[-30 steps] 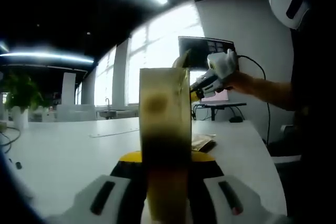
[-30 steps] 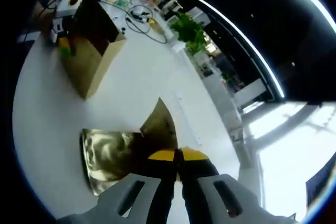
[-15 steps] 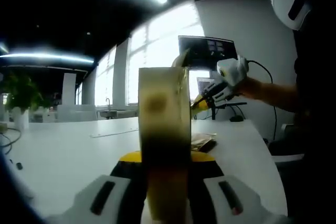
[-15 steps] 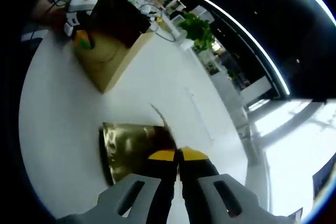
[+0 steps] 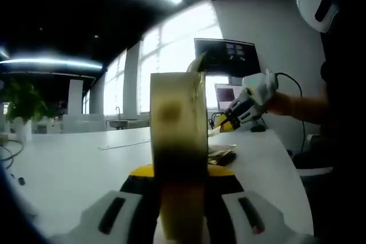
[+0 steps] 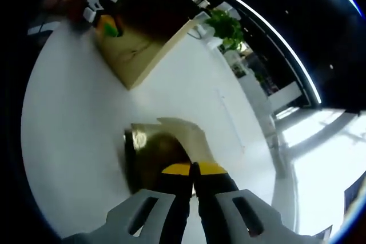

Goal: Extract single mask from mask box in order stack masks on table

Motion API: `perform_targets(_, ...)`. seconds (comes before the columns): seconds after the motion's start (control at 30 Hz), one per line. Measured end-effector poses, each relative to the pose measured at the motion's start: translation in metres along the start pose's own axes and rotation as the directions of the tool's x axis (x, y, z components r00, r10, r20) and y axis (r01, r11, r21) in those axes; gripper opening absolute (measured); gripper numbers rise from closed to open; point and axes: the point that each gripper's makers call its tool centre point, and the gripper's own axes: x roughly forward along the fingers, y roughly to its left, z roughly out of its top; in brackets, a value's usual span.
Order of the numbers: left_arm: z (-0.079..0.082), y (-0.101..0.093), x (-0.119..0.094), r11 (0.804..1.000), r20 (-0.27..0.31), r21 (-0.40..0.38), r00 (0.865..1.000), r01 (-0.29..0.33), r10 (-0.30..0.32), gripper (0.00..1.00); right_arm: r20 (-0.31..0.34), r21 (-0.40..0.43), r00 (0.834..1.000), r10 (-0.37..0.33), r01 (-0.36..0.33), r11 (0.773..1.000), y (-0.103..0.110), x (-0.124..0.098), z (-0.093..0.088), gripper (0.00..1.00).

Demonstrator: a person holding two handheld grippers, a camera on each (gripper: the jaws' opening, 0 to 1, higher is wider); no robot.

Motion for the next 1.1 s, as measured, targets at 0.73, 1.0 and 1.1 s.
perform_targets(0.73, 0.0, 0.0, 0.0, 1.0, -0.002, 0.002, 1.0, -0.001, 0.001, 0.31, -0.035, 0.049, 0.999, 0.033, -0.032, 0.998, 0.024, 0.009, -0.01, 0.0)
perform_targets(1.0, 0.0, 0.0, 0.0, 1.0, -0.004, 0.002, 1.0, -0.001, 0.001, 0.31, -0.037, 0.062, 0.999, 0.038, -0.035, 0.997, 0.027, 0.01, -0.014, 0.04)
perform_targets(1.1, -0.001, 0.0, 0.0, 1.0, -0.005, 0.002, 1.0, -0.002, 0.002, 0.31, -0.033, 0.073, 0.999, 0.041, -0.039, 0.997, 0.028, 0.009, -0.016, 0.06)
